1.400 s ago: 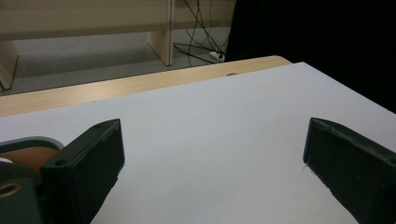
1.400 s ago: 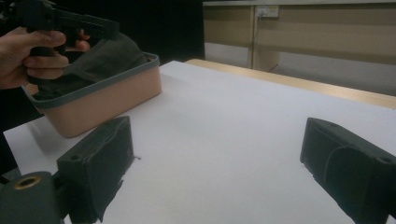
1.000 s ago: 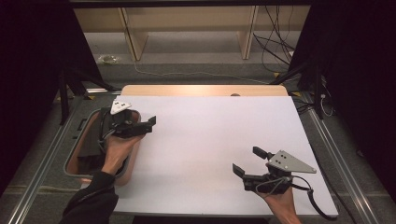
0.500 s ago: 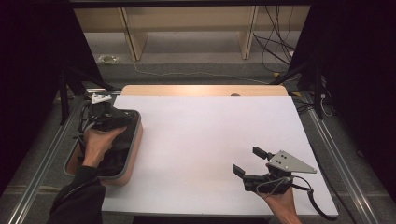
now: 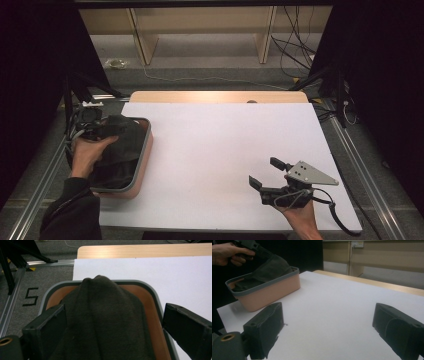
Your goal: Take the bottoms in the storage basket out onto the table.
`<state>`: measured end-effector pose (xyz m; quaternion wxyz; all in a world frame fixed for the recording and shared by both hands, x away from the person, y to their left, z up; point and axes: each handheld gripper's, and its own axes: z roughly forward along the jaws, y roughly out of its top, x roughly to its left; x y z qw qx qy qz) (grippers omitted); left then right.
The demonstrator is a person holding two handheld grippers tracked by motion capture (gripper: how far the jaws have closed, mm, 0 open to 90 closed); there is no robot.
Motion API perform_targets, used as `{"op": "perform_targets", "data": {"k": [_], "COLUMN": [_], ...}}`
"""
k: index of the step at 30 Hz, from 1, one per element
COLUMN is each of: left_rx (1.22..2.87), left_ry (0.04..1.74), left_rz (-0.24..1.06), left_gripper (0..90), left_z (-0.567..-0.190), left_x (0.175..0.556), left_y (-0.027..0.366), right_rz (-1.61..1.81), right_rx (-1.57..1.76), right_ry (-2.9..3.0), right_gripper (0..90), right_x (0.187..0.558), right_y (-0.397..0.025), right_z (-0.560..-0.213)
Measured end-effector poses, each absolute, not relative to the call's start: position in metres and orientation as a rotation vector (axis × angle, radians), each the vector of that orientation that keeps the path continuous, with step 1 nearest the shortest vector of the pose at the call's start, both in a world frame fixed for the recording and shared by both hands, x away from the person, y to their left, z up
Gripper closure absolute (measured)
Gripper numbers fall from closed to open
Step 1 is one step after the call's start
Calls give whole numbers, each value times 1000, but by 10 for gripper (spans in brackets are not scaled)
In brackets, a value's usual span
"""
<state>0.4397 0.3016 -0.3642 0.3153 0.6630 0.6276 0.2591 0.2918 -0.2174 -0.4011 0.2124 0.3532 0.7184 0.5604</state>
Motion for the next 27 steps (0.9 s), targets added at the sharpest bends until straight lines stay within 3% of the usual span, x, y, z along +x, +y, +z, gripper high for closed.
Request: {"op": "perform_targets", "data": {"k": [11,19,27], "left_rx": [1807,1894,1938], "left_ry": [1737,1817,1863], "left_rz": [585,610,481], "left_gripper": [52,44,0], "left_z": [-374,-389,-406], "left_x": [445,450,453], "left_y": [306,304,310], "right_rz": [1554,1557,1556], "right_rx": [978,974,974], "right_ry": [2011,2015,2026], "right_gripper": [109,109,109], "right_x": [292,292,292], "right_y": [-217,-217,-216], "right_z": [-401,-402,-402]}}
